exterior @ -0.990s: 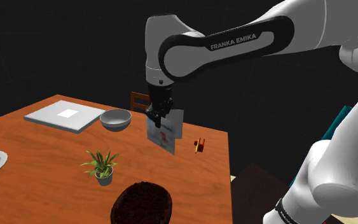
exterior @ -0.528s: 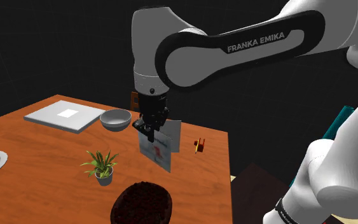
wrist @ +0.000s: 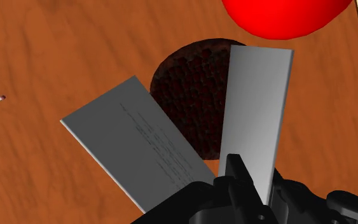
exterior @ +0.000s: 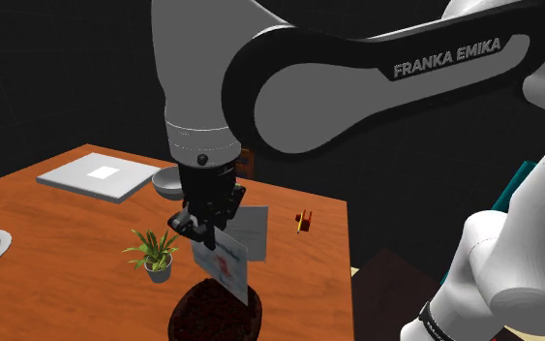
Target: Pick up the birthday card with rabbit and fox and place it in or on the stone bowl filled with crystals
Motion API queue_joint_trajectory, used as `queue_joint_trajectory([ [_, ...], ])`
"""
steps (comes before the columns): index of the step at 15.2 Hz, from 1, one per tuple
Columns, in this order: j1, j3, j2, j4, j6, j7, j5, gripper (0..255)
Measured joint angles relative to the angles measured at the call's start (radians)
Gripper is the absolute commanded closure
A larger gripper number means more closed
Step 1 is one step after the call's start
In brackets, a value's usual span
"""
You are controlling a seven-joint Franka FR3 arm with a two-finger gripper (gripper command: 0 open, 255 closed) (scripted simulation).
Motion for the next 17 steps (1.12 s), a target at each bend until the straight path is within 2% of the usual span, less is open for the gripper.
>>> queue_joint_trajectory([
  [17,0.010,0.014,0.061,-0.161,0.211,0.053,-0.037,255],
])
